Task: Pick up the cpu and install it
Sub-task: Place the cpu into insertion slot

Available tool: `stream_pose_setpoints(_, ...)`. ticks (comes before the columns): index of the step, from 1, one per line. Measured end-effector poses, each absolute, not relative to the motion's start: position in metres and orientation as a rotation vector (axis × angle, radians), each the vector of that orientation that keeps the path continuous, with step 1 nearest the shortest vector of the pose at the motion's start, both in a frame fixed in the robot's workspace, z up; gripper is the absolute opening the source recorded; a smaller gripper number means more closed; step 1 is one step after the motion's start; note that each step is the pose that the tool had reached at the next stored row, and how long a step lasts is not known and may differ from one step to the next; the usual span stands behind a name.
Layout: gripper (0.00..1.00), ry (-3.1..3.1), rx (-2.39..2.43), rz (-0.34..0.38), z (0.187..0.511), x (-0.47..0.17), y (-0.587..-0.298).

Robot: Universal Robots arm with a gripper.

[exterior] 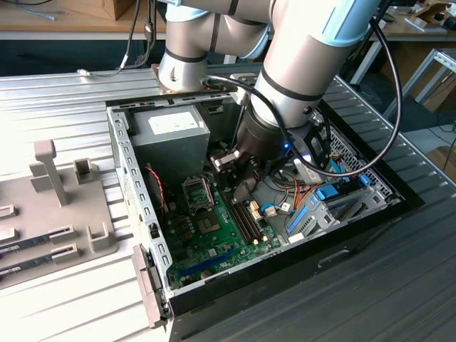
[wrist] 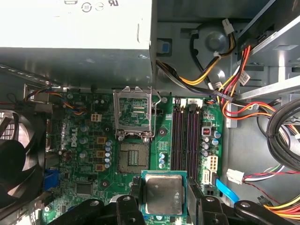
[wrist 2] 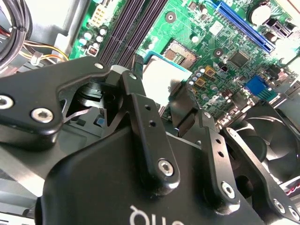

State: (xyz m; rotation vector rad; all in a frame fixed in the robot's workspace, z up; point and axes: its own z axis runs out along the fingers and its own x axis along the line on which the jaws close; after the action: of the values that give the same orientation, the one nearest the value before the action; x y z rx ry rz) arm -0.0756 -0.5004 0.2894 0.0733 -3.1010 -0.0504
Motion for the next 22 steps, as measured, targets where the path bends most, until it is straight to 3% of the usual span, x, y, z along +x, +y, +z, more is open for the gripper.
stream_pose_setpoints(22, 0.47, -3.101, 0.073, -0.05, 0.2864, -0.0787, -0.5004)
